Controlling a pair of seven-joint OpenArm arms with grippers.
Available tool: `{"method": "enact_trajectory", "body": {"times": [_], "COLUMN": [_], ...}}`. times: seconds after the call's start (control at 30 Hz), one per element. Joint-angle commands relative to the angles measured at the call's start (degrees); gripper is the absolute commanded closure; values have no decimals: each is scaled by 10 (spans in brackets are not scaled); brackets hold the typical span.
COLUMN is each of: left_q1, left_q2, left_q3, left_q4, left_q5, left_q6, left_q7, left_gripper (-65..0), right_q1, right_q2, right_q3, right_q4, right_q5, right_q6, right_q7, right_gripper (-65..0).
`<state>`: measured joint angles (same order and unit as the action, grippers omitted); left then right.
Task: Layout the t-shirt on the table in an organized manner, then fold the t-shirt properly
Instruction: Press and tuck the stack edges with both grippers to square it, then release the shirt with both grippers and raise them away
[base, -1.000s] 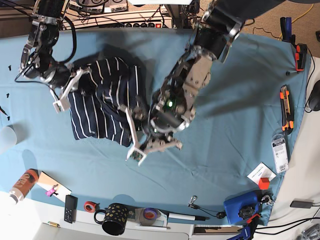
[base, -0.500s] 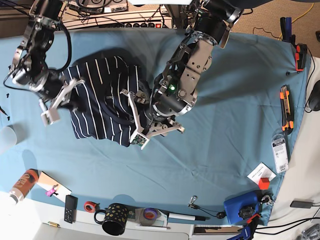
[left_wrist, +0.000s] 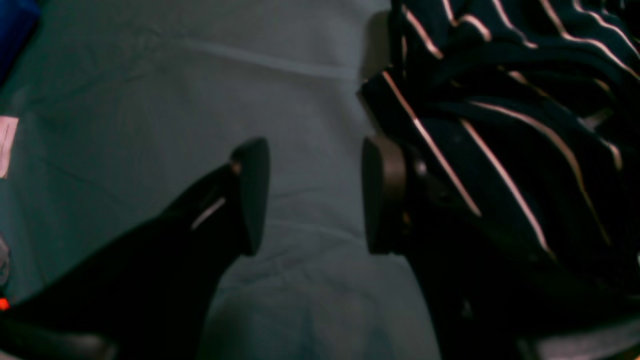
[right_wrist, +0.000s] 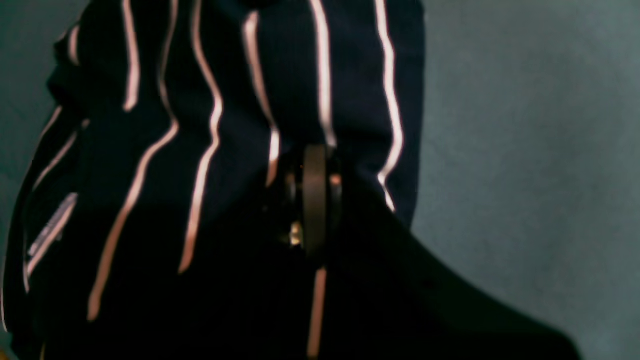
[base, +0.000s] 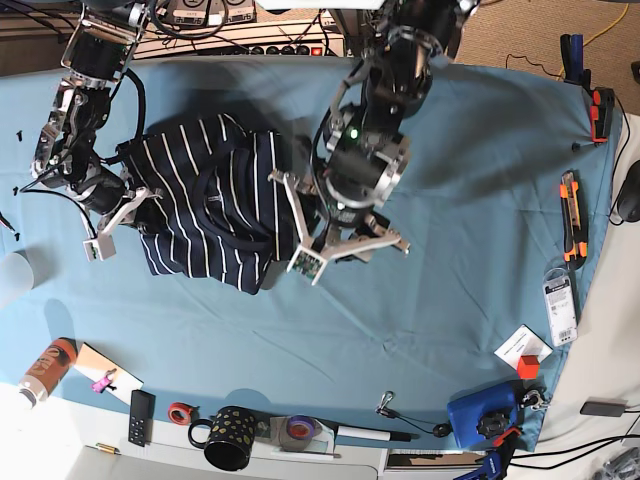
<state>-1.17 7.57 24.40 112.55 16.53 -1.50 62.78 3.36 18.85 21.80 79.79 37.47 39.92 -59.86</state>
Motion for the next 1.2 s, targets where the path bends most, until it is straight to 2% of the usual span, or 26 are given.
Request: {"method": "enact_trajectory", "body": {"times": [0.0,0.17,0.3,0.37,0.57,0.63,0.7,0.8,0.9,1.07,1.1,1.17], "left_q1": [-1,27,31,31,42,51,60,70,74,79,85,98], "left_q2": [9,8,-17,-33,-79,-91,-101,-104,-105,-105,-105,-109], "left_q3": [2,-5,-62,-111,-247,-271,-289,-301,-302,-302,-302,-302], "left_q4": [17,28,28,28,29,29,29,29,29,37,42,55], "left_q5": [12,48,38,12,-132,-155,-175,-188,-188,-196,-196,-196], "left_q6": [2,2,20,21,14,8,-8,-27,-36,-38,-37,-37], "left_q7": [-13,-25,-28,-27,-22,-22,-22,-22,-21,-6,-6,-7], "left_gripper": [-279,-279,-279,-279,-279,-279,-279,-279,-279,-277,-256,-152], "right_q1": [8,0,-33,-55,-125,-138,-140,-140,-139,-125,-123,-121], "right_q2": [10,10,9,10,9,5,-6,-23,-25,-24,-25,-25], "right_q3": [3,16,15,15,15,15,14,-2,-33,-28,-17,10], "right_q4": [14,96,165,180,185,184,183,164,148,164,174,198], "right_q5": [15,134,196,202,234,225,176,86,38,41,51,84], "right_q6": [1,1,1,1,1,1,1,1,1,1,1,1], "right_q7": [-12,-105,-138,-141,-140,-135,-115,-59,-21,-47,-56,-72], "right_gripper": [0,0,0,0,0,0,0,0,0,0,0,0]}}
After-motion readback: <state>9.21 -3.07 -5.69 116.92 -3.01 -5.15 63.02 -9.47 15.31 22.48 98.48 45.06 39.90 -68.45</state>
